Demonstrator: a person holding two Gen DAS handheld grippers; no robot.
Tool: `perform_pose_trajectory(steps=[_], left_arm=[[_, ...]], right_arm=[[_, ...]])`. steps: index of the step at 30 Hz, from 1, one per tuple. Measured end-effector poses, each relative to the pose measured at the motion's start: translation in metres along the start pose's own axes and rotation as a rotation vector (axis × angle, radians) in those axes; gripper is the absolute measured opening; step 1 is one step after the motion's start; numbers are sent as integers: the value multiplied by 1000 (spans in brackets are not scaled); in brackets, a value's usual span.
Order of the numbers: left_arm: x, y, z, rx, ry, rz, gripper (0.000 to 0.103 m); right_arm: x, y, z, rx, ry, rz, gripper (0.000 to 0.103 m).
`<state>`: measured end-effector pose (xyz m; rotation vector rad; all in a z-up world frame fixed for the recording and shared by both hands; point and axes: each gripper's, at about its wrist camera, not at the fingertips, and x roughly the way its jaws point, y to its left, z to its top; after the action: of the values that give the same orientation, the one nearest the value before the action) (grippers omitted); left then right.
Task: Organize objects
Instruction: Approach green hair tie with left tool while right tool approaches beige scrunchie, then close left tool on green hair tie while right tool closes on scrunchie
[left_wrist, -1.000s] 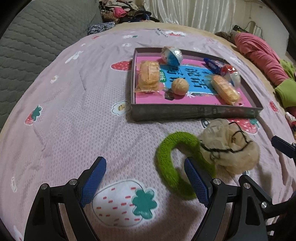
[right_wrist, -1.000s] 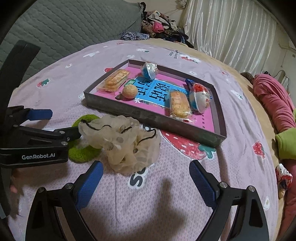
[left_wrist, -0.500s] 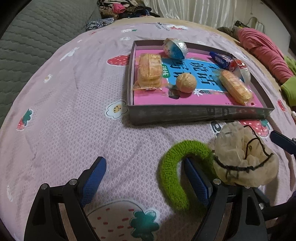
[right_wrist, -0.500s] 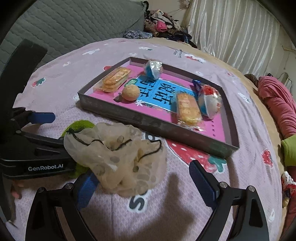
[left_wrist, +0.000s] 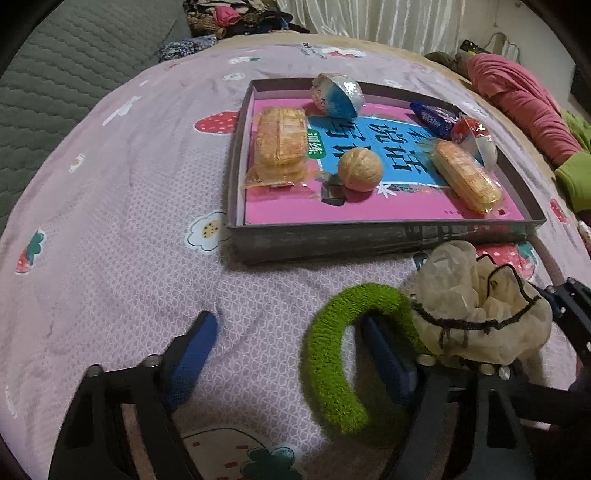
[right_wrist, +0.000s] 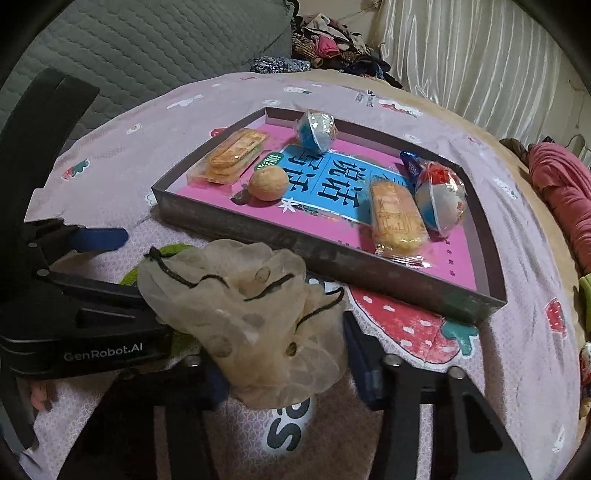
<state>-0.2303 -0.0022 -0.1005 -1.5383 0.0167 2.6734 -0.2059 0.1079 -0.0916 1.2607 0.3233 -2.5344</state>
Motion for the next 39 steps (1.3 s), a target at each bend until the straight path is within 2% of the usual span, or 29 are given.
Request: perform_pose_trajectory(steps=[2,4,5,7,8,9,11,20,26,30,39], left_arm=[[-1,-2,0,1,1,-24,62],[-1,-4,0,4,10,-37,58],[-2,-4,0,-4,15,-51,52],[-4,-1,1,-31,22,-85,36],[-5,0,0,-38,21,-89,20],[-6,1,0,-45,21,-91,12],[-8,2,-1,-58,15,-100,12],[-23,-16,-10,-7,-8,-50,11],[-43,-17,-20,-4,-35,-37,11],[-62,-20,-25,1,-68,-35,12],[-105,-26,-31,15,-125,-25,12]], right_arm=[[-1,-1,-1,8,-4,5,44],[-3,-3,-1,21,-12,12,41],[-5,-6,-2,34,-22,16,39],[-7,-9,-4,54,-26,29,37],[-7,-12,-4,65,-27,35,36],[-7,-14,-5,76,-28,44,36],[-10,-16,-6,88,-32,59,33],[-25,-21,-11,111,-45,75,26],[-46,-28,-14,151,-98,95,19],[-63,-33,-18,178,-124,123,19],[-108,-35,-24,194,-176,121,18]])
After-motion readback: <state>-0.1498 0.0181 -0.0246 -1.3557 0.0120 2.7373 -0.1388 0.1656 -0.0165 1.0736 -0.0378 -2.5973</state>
